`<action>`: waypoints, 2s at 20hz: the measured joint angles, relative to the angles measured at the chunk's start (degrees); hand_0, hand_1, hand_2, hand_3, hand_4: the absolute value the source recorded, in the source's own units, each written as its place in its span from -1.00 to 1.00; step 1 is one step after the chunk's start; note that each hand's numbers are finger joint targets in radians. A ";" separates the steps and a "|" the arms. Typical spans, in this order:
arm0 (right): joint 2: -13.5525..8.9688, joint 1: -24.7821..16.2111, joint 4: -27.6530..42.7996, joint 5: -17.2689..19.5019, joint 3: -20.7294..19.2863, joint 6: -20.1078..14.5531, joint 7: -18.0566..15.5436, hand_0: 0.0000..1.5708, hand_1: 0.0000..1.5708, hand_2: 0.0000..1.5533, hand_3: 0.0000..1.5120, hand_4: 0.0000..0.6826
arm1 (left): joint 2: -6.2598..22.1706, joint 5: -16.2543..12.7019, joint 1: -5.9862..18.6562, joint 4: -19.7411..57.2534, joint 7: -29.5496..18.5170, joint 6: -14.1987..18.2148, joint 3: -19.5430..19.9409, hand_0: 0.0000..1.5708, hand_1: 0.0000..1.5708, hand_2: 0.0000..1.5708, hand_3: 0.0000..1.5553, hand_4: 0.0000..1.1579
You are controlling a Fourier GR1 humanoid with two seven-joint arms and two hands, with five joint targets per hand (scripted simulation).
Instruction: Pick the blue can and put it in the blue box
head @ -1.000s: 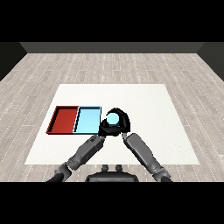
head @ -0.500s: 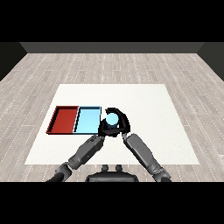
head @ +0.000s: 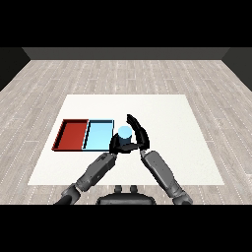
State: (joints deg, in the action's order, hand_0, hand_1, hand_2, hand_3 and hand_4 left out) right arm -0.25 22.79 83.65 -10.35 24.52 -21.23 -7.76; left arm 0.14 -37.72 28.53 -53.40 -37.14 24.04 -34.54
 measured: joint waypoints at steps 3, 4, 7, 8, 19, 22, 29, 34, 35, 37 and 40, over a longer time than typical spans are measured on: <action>-0.67 -2.96 3.02 -0.76 -1.80 1.74 -1.40 -1.00 -1.00 -1.00 -1.00 -1.00 | -0.06 0.85 -0.65 0.12 -0.08 0.47 0.69 1.00 1.00 1.00 0.98 0.99; -1.15 -3.91 4.62 -0.90 -2.25 2.17 -1.16 -1.00 -1.00 -1.00 -1.00 -1.00 | -0.06 1.38 -0.04 0.29 0.56 0.61 1.49 1.00 1.00 1.00 0.97 0.99; -1.56 -6.27 7.39 -2.87 -4.90 3.62 -3.19 -1.00 -1.00 -1.00 -1.00 -1.00 | 1.22 2.58 0.55 1.20 0.97 -0.04 3.36 1.00 1.00 1.00 0.97 0.99; -1.78 -7.17 8.31 -4.25 -6.41 4.14 -3.78 -1.00 -1.00 -1.00 -1.00 -1.00 | 1.48 2.97 0.71 1.47 1.01 0.16 3.73 1.00 1.00 1.00 0.97 0.99; -3.97 -15.44 12.64 -12.47 -16.67 8.30 -7.58 -1.00 -1.00 -1.00 -1.00 -1.00 | 12.25 7.08 6.02 4.54 9.57 2.41 9.78 1.00 1.00 1.00 0.95 0.98; -4.20 -16.47 11.83 -13.59 -17.80 9.79 -8.41 -1.00 -1.00 -1.00 -1.00 -1.00 | 15.60 9.04 7.42 7.54 13.04 3.36 10.16 1.00 1.00 1.00 0.92 0.89; -4.46 -15.84 9.08 -15.10 -20.29 11.27 -9.23 -1.00 -1.00 -1.00 -1.00 -1.00 | 17.48 15.24 11.91 19.61 24.44 6.66 6.86 0.83 0.83 0.72 0.52 0.62; -4.03 -17.15 8.00 -15.69 -20.84 12.17 -10.34 -1.00 -1.00 -1.00 -1.00 -1.00 | 14.73 18.07 14.48 31.68 32.66 6.84 4.85 -0.17 -0.17 -0.25 -0.70 0.58; -3.99 -17.26 7.59 -15.89 -21.07 12.49 -10.62 -1.00 -1.00 -1.00 -1.00 -1.00 | 13.69 18.47 15.04 34.13 33.80 6.69 4.68 -0.16 -0.16 -0.26 -0.90 0.58; -3.78 -17.41 6.83 -15.93 -21.39 12.64 -11.13 -1.00 -1.00 -1.00 -1.00 -1.00 | 12.38 18.88 16.08 38.65 34.94 5.87 5.05 0.14 0.14 0.05 -0.26 0.47; -3.98 -17.34 6.02 -15.52 -21.41 12.84 -11.01 -1.00 -1.00 -1.00 -1.00 -1.00 | 10.44 18.28 17.06 43.86 35.49 6.64 7.05 0.86 0.86 0.67 -1.00 0.21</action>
State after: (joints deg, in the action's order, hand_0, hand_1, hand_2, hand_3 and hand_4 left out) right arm -4.23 5.45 89.67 -25.87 3.12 -8.40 -18.77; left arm 10.58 -19.44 45.59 -9.55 -1.65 30.68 -27.49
